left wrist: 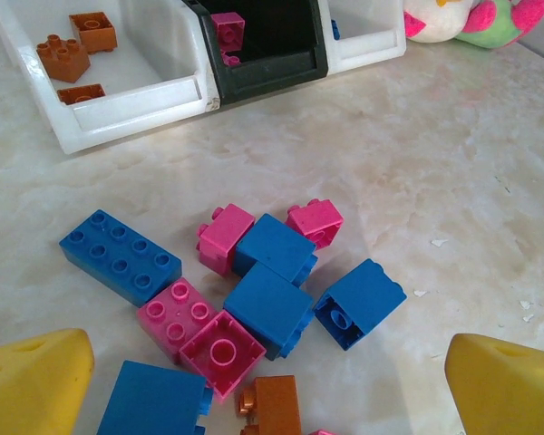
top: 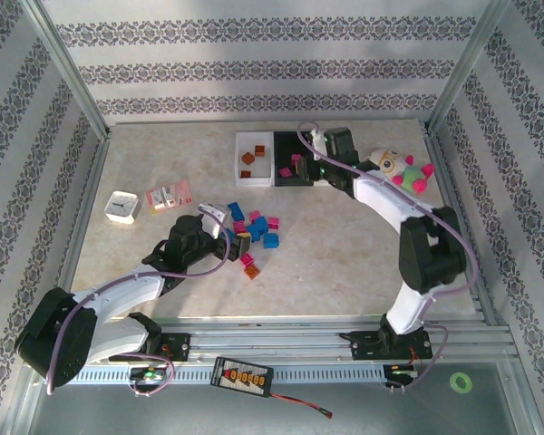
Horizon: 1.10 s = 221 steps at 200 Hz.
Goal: Sort the legos into containers by color
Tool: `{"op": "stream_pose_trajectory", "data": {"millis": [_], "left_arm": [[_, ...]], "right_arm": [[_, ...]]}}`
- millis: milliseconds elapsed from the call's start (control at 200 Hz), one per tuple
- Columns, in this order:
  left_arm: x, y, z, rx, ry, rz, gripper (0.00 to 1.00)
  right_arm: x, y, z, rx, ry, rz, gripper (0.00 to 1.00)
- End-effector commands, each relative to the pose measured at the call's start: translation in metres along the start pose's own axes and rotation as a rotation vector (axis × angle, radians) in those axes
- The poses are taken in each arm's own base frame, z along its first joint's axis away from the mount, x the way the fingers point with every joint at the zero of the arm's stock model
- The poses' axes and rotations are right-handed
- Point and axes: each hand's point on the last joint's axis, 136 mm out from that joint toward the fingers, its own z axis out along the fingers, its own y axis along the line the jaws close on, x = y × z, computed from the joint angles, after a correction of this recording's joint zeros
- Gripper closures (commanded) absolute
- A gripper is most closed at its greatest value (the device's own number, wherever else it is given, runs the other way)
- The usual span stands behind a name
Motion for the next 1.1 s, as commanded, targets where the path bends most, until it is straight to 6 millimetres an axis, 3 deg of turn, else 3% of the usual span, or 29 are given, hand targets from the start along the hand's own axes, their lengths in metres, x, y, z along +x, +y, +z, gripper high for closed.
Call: {"op": "stream_pose_trajectory", "data": {"millis": [0, 135, 265, 380, 530, 645, 854, 1099], "left_arm": [[-0.021, -0.011, 0.0, 0.037, -0.063, 0.02, 0.01], [-0.019, -0.011, -0.001, 0.033, -0.047, -0.001, 0.01], [-0.016, -0.001, -0.002, -0.027, -0.028, -0.048, 0.01], [-0.014, 0.009, -0.002, -0.086, -0.006, -0.076, 0.01], [-0.012, 0.016, -0.002, -0.124, 0.017, -0.08, 0.01], [-0.015, -0.009, -0.004, 0.014, 0.015, 0.034, 0.01], [-0.021, -0.03, -0.018, 0.126, -0.017, 0.222, 0.01], [-0.018, -0.041, -0.017, 0.195, -0.006, 0.34, 0.01]], "right_arm": [[-0.026, -0.006, 0.029, 0.016, -0.053, 0.06, 0.72], [-0.031, -0.02, 0.061, 0.059, -0.041, 0.101, 0.69], [-0.036, -0.023, 0.074, 0.062, -0.048, 0.106, 0.55], [-0.047, -0.017, 0.062, 0.052, -0.071, 0.083, 0.37], [-0.05, 0.002, 0.029, 0.026, -0.077, 0.011, 0.29], [-0.021, 0.016, 0.008, 0.032, 0.009, -0.047, 0.27], [0.064, 0.028, -0.011, 0.132, 0.272, 0.018, 0.27], [0.113, 0.055, 0.01, 0.194, 0.351, 0.165, 0.28]]}}
